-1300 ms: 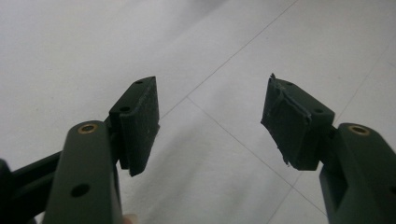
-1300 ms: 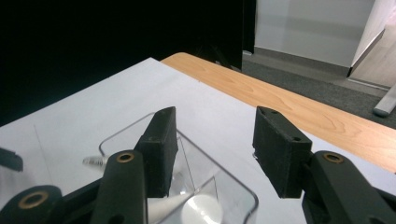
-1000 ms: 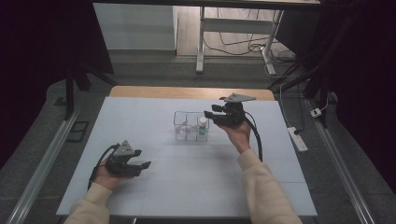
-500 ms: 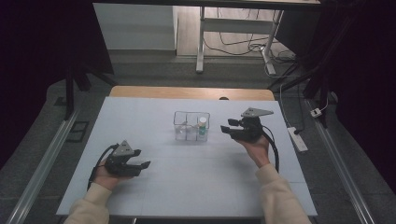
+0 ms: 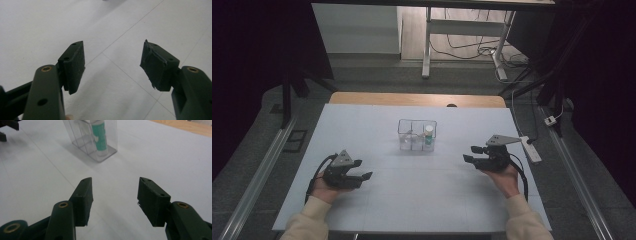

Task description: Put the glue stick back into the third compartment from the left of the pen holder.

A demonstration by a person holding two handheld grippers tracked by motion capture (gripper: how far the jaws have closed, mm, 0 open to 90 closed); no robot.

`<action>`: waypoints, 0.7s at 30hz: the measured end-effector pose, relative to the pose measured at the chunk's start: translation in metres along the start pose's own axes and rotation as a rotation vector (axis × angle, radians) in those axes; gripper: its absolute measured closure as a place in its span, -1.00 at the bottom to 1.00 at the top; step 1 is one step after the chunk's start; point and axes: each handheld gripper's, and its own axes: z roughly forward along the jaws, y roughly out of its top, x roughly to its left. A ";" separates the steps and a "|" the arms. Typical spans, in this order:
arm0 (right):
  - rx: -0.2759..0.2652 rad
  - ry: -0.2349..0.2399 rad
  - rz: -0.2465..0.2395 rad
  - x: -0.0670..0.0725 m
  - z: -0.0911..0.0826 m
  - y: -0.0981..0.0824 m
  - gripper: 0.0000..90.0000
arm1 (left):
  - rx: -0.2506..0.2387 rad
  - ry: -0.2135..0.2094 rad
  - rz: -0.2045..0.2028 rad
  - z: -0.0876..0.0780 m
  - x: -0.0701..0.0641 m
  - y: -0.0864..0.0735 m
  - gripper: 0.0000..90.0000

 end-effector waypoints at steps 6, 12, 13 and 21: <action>0.025 -0.013 -0.013 0.001 -0.010 -0.015 -0.04 | -0.003 0.001 -0.005 -0.001 0.000 0.000 -0.20; 0.032 -0.025 -0.012 0.000 -0.015 -0.024 -0.05 | -0.001 0.001 -0.001 -0.001 0.000 0.000 -0.20; 0.038 -0.032 -0.014 0.000 -0.015 -0.025 -0.05 | -0.001 0.001 -0.002 -0.001 0.000 0.000 -0.20; 0.065 -0.047 -0.036 0.000 -0.014 -0.029 -0.08 | -0.003 0.000 -0.001 -0.001 0.000 -0.001 -0.20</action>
